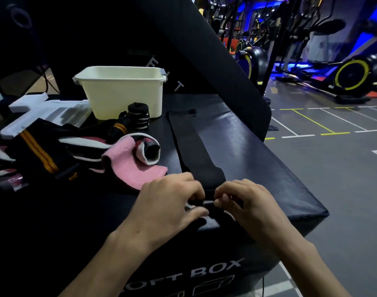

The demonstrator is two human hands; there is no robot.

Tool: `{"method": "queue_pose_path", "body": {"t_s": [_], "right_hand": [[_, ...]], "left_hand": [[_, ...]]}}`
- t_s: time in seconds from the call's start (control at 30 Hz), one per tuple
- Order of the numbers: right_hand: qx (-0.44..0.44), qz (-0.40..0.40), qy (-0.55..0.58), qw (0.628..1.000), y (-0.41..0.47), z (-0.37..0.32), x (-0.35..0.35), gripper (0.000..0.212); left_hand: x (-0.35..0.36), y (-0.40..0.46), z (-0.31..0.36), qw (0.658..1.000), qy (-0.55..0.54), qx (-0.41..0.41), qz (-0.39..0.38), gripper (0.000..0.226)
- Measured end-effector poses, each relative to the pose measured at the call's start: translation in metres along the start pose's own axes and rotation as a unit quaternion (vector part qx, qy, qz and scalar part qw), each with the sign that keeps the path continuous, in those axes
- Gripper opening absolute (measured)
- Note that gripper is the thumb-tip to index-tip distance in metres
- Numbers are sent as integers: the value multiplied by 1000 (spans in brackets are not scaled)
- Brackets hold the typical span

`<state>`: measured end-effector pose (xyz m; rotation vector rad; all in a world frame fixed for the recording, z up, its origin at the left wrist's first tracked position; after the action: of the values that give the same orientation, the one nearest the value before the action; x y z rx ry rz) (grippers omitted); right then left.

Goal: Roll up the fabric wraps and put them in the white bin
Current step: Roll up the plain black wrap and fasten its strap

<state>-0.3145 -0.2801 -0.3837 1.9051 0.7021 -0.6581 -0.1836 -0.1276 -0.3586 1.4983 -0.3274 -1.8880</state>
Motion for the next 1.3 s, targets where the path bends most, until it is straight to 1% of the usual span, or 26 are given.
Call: {"method": "queue_pose_path", "body": {"t_s": [0.07,0.1,0.2,0.23,0.3,0.37,0.47,0.5,0.57,0.6,0.67,0.8,0.87,0.93,1.0,1.07,1.13,1.3], "right_hand": [[2,-9,1,1000,0,2,0,11],[3,-6,-3,1000,0,2,1,10],[-11,46,-16,999,-2,-1,1,8],[-26,64,-17,997,-3,-3,2,10],[-53,79,-12,995,-5,-3,2,19],[-69,77,-9,995,-6,-1,1,26],[-65,67,-12,996,-7,0,2,40],[-62,69,-15,996,-6,-2,3,39],[-62,75,-19,995,-4,-4,7,28],[-63,74,-20,995,-3,-4,8,23],[-64,59,-24,996,-1,-3,8,21],[-58,7,-22,998,0,-1,4,25],[-55,-6,-19,998,3,-1,4,26],[-45,-10,-9,999,6,0,6,28],[-40,-3,4,999,8,0,7,28],[-40,9,13,999,7,1,8,25],[-44,26,15,999,5,0,10,23],[-60,70,-13,996,3,-5,6,29]], "left_hand": [[4,1,1,999,19,36,-5,30],[6,1,0,999,28,41,-2,29],[11,1,-6,999,20,27,-2,28],[12,2,-7,1000,9,15,-6,29],[11,3,-10,1000,-24,-15,-10,30],[13,5,-14,997,-64,-47,-15,24],[17,9,-22,986,-128,-103,-39,15],[20,10,-25,979,-154,-122,-52,15],[23,11,-28,967,-191,-150,-72,13],[24,12,-28,964,-200,-158,-75,13],[24,12,-28,960,-209,-165,-82,16],[22,9,-24,961,-192,-163,-118,21],[21,8,-23,966,-180,-156,-99,18],[16,8,-21,975,-174,-125,-56,12],[12,7,-17,983,-158,-80,-48,19],[10,6,-15,990,-121,-58,-49,28],[11,6,-16,992,-100,-61,-39,29],[13,8,-17,989,-97,-98,-44,20]]}}
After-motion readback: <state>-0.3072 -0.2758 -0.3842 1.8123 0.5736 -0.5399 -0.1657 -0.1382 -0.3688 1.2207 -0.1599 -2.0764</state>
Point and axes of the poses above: each hand's wrist, its own y-axis towards the middle knuckle, its own x-axis out of the palm, z = x × y, the point moved 3 cm from there along y, towards the middle knuckle, and after that the axes turned 12 degrees about z, right-handed, at the moved point
